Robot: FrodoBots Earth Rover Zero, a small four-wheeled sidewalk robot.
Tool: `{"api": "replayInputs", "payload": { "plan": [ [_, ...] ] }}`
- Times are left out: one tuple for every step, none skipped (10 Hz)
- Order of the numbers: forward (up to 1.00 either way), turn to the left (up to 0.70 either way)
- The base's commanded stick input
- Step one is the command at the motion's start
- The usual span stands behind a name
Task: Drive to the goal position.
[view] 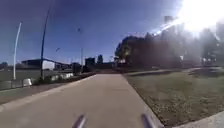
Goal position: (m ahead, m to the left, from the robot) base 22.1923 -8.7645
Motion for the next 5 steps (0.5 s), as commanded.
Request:
{"api": "replayInputs", "payload": {
  "plan": [
    [1.00,0.00],
    [1.00,0.00],
    [1.00,0.00],
    [1.00,0.00],
    [1.00,0.00]
  ]
}}
